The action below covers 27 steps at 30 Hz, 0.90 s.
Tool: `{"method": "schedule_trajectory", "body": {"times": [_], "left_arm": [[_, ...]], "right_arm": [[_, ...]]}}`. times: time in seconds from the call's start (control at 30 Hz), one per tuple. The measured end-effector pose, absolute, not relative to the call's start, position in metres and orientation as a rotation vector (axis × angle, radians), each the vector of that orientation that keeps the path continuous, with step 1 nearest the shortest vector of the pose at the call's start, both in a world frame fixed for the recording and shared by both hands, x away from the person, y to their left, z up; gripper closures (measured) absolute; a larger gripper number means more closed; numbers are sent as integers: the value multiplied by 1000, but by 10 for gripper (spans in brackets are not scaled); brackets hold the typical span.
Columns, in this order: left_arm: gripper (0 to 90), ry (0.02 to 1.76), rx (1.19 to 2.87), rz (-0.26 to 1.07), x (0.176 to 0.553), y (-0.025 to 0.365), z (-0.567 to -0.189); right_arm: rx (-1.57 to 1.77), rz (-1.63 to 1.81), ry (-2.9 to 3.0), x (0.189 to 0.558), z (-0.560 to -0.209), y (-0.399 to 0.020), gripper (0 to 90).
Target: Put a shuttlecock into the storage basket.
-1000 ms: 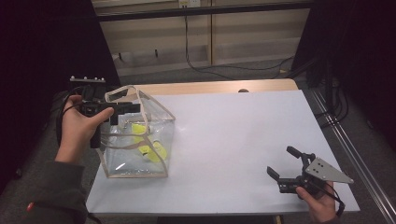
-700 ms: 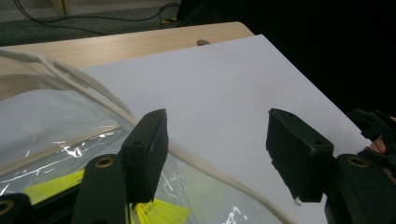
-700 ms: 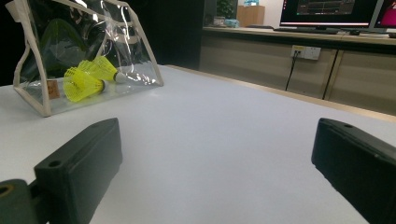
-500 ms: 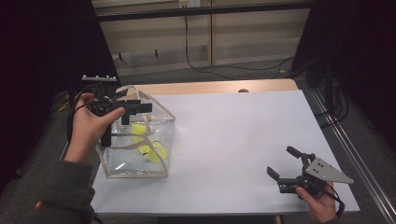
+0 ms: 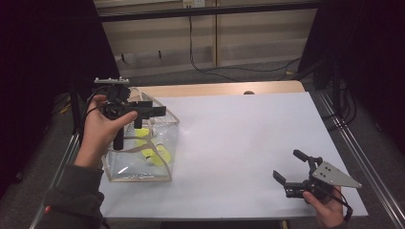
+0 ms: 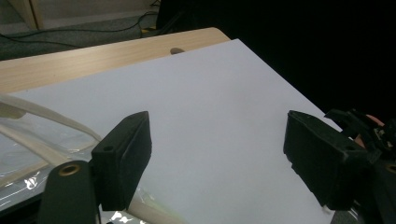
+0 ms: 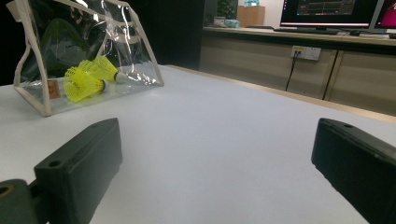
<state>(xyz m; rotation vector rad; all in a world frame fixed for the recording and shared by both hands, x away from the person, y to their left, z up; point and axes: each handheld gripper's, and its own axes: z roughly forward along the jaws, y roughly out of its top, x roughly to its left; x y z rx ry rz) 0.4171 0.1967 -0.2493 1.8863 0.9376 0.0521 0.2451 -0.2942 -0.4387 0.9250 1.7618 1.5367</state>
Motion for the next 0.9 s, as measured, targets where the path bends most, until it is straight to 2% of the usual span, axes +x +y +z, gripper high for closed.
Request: {"method": "schedule_trajectory", "body": {"times": [0.9], "left_arm": [[156,846,1890,-4,398,164,-264]], "right_arm": [[924,1540,1760,245,-439,-294,16]]}}
